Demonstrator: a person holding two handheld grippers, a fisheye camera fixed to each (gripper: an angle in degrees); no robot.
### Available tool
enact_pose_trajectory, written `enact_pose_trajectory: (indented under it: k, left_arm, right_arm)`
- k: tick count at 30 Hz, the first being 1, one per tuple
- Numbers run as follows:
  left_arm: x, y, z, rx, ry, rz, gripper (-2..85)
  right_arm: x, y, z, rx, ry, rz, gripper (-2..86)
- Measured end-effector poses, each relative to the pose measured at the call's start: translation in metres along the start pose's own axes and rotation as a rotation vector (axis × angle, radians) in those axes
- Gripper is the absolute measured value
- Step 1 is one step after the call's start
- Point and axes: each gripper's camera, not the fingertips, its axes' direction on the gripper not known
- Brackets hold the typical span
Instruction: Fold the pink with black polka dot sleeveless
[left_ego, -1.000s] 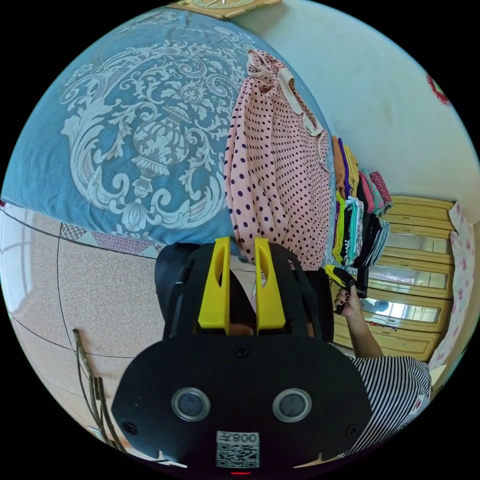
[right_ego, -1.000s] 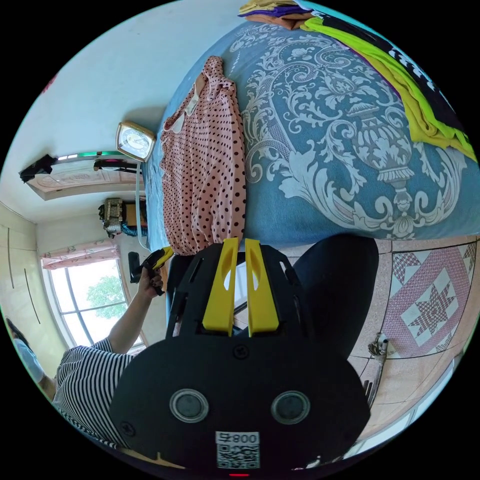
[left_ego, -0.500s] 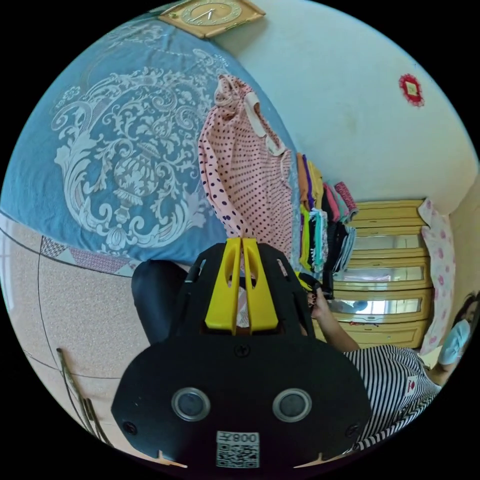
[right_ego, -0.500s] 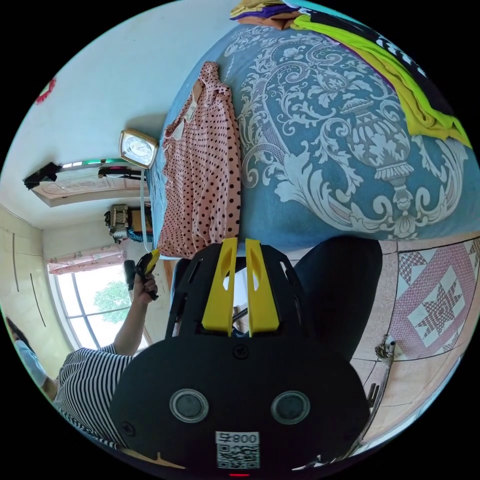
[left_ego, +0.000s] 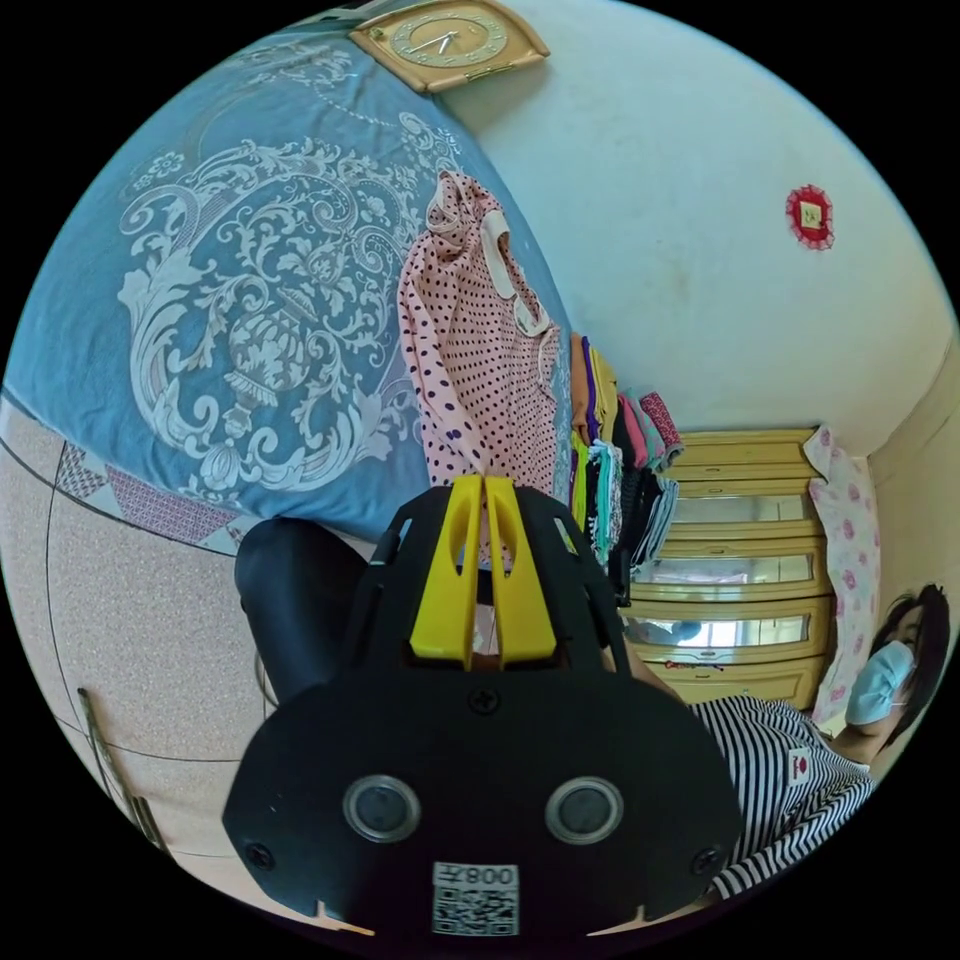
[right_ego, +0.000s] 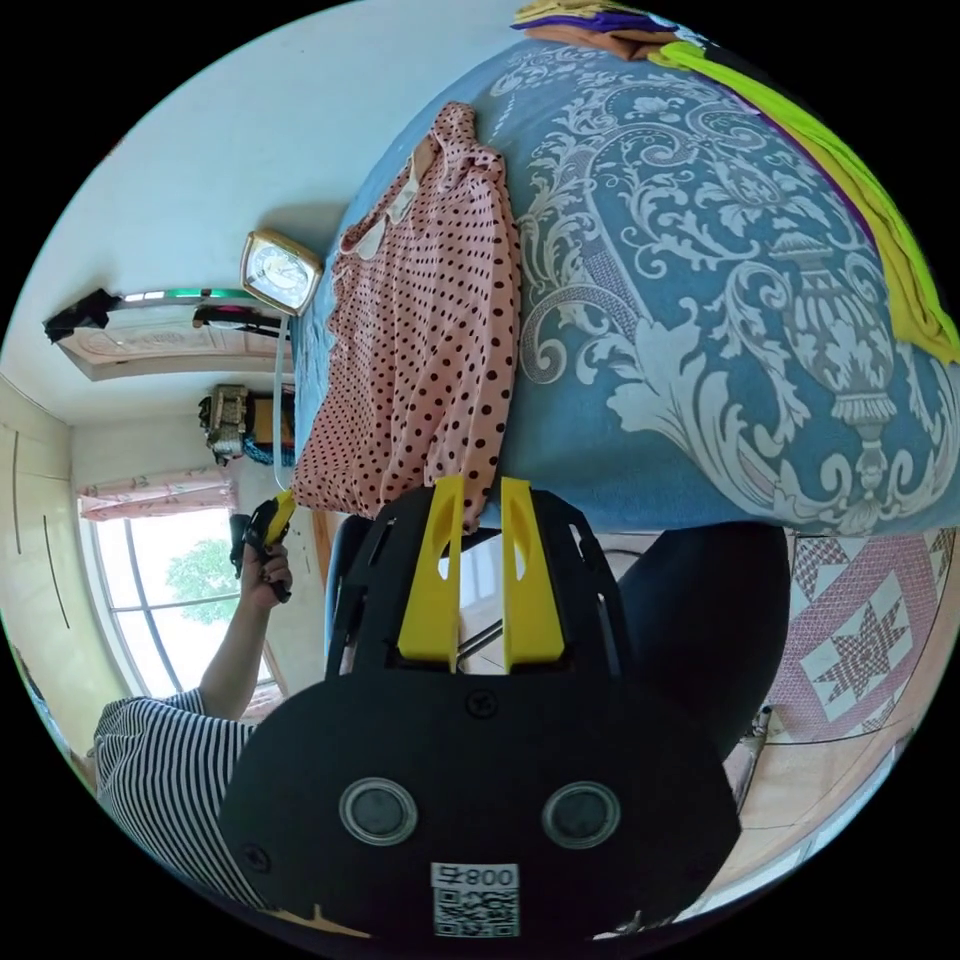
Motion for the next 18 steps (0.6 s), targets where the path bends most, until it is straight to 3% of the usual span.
enact_pose_trajectory:
  k: [8, 18]
  left_arm:
    - [0.0, 0.0, -0.006, 0.003, 0.018, 0.016, 0.4]
    - [-0.007, -0.023, -0.024, 0.048, 0.056, 0.013, 0.5]
  right_arm:
    - [0.012, -0.026, -0.011, -0.018, -0.045, -0.004, 1.1]
    - [-0.004, -0.088, -0.136, 0.153, -0.295, -0.143, 0.2]
